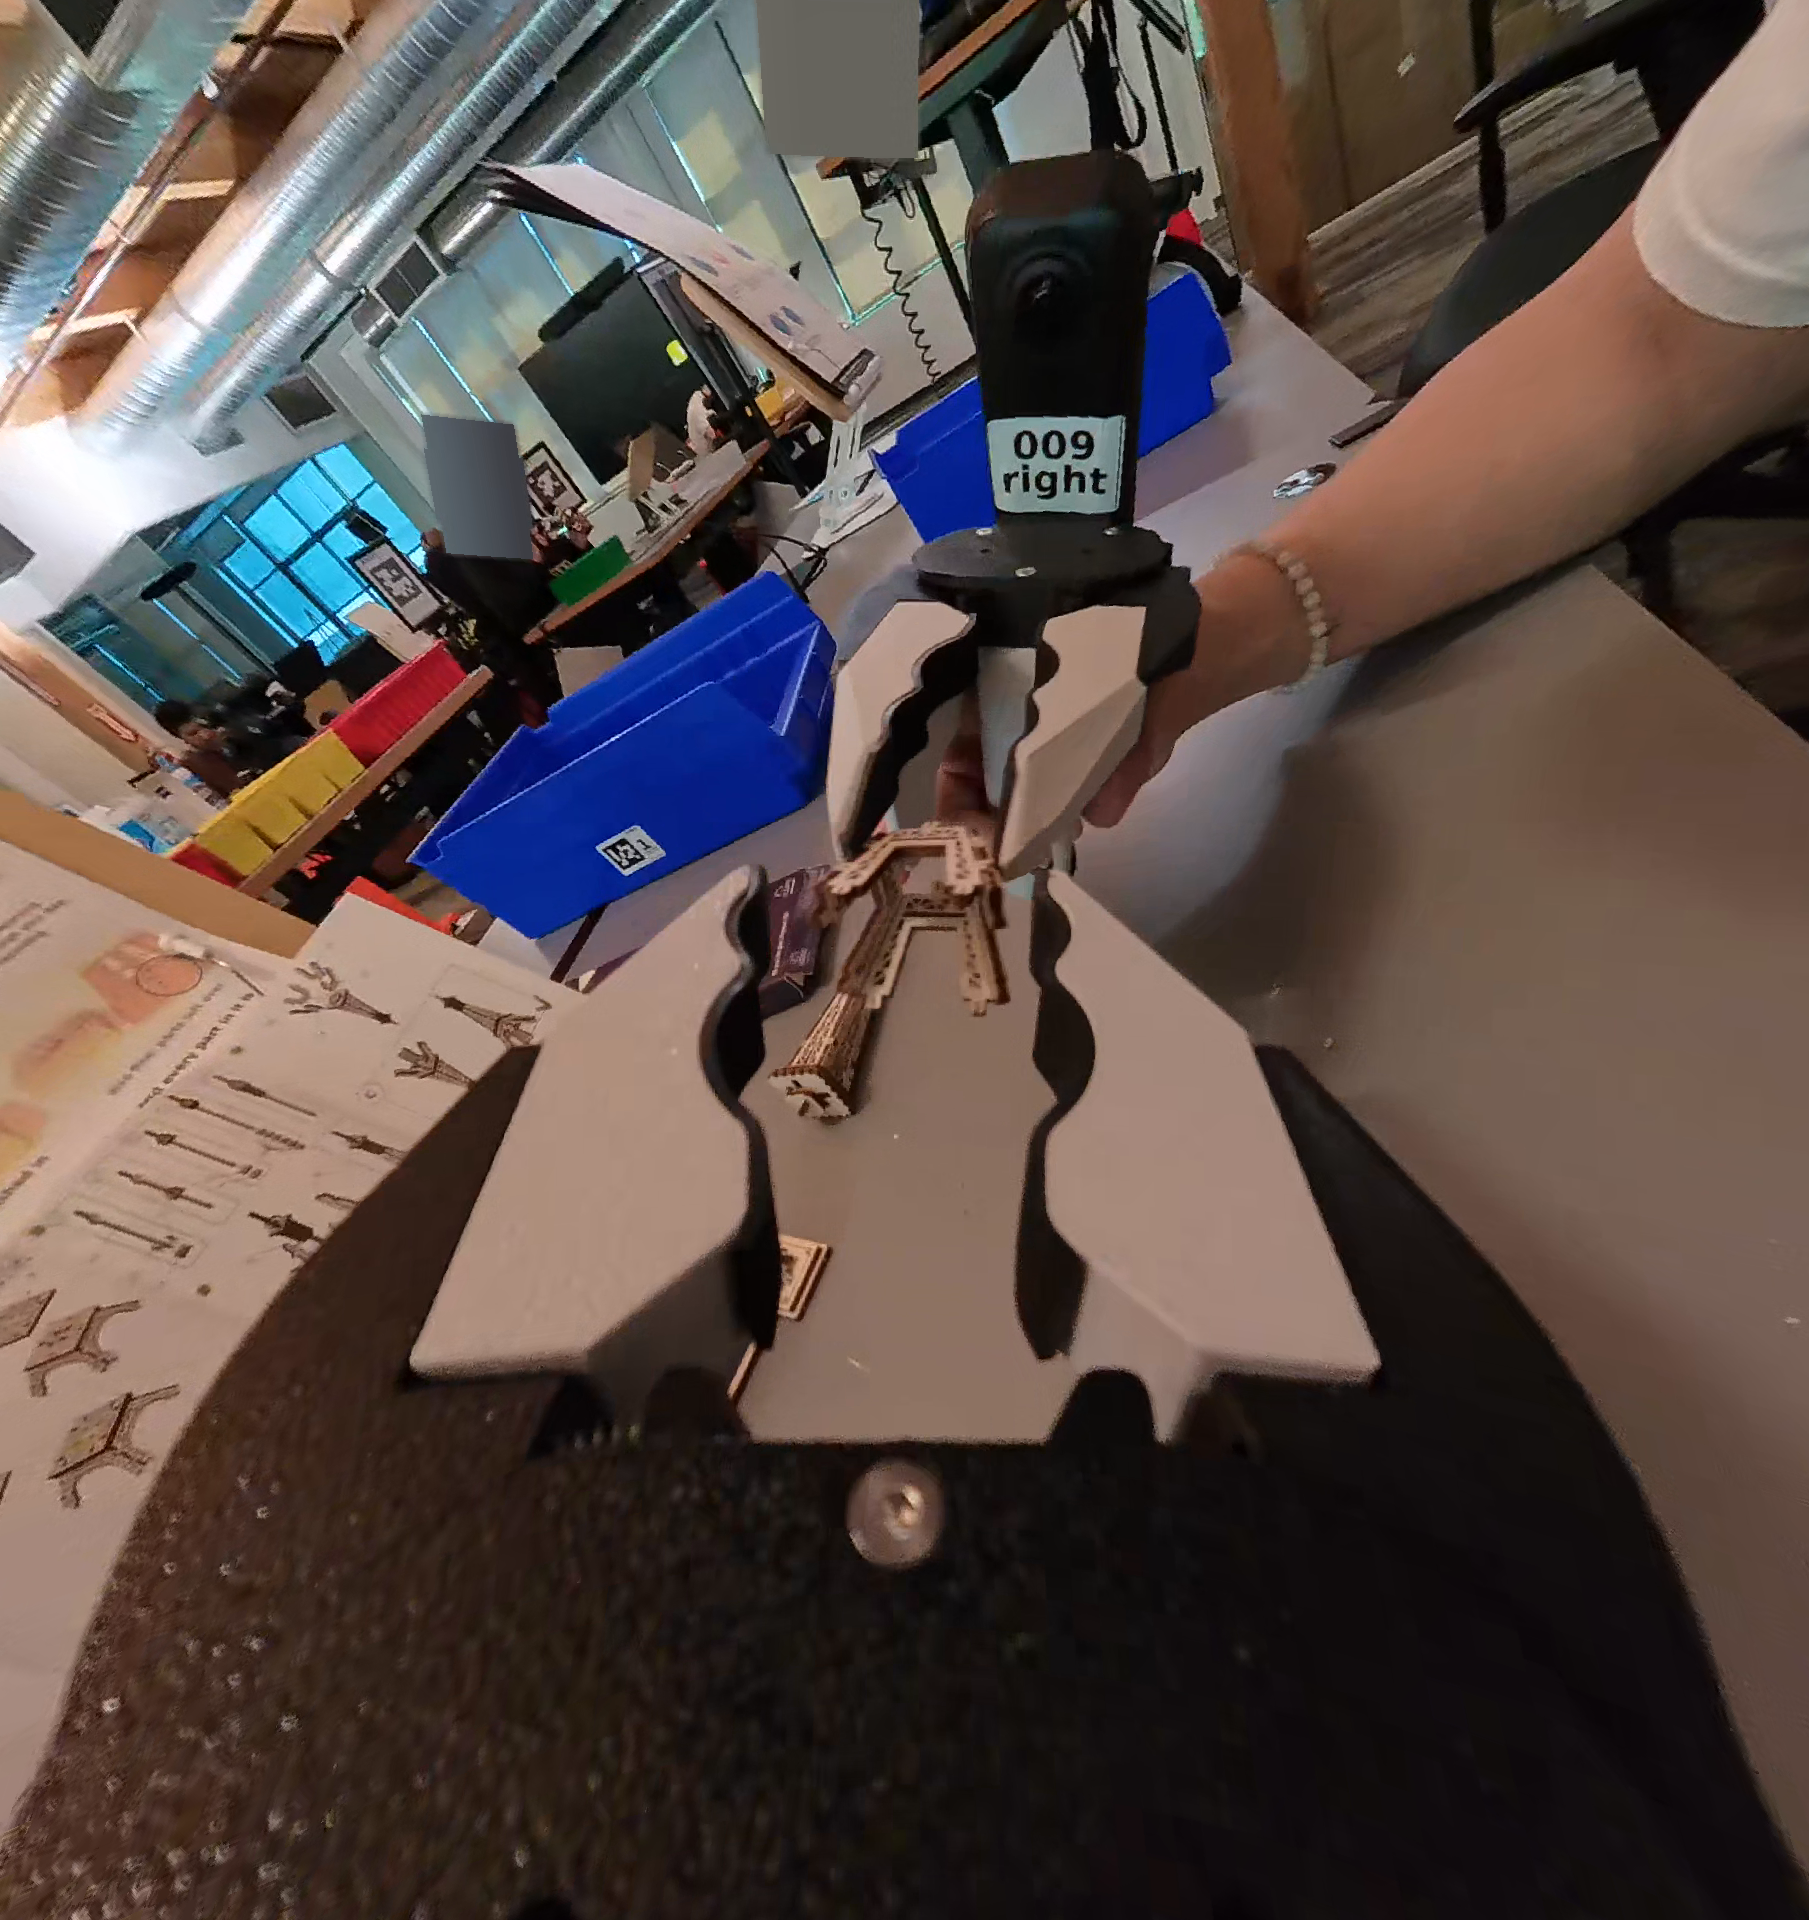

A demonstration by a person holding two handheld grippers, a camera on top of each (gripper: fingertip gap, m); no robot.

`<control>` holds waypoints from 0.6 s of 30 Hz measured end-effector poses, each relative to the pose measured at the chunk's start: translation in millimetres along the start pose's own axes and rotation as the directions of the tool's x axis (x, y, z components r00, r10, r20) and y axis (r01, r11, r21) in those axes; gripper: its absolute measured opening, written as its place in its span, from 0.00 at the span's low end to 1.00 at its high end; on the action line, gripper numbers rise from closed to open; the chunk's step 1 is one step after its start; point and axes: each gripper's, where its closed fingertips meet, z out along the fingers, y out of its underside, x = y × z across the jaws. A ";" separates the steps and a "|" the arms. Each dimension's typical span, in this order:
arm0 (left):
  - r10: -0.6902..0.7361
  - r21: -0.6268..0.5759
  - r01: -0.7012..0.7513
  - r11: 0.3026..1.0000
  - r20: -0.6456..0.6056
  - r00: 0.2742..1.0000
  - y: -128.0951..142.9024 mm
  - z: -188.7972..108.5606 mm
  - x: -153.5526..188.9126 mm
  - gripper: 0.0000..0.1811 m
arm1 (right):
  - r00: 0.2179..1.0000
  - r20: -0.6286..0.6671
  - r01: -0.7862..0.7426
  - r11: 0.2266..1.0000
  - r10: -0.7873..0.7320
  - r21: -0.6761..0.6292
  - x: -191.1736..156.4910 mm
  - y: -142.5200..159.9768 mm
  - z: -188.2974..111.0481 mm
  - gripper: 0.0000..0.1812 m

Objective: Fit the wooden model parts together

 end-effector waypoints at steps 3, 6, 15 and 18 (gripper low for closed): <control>-0.017 0.000 0.017 1.000 -0.034 0.999 0.9 0.4 4.4 0.22 | 0.999 0.037 -0.023 1.000 0.022 0.010 -5.8 -2.6 1.0 0.15; -0.027 0.016 0.028 0.999 -0.050 0.998 -2.0 0.2 6.7 0.20 | 0.997 0.053 -0.065 0.998 0.063 0.020 -7.8 -3.9 1.7 0.15; -0.167 -0.008 0.167 0.986 -0.081 0.983 1.6 0.0 2.9 0.18 | 0.979 0.062 -0.196 0.981 0.195 -0.001 -4.7 -0.8 3.9 0.15; -0.186 -0.021 0.185 0.983 -0.075 0.980 4.3 1.0 1.5 0.18 | 0.979 0.059 -0.196 0.980 0.197 -0.019 -3.6 1.0 3.5 0.15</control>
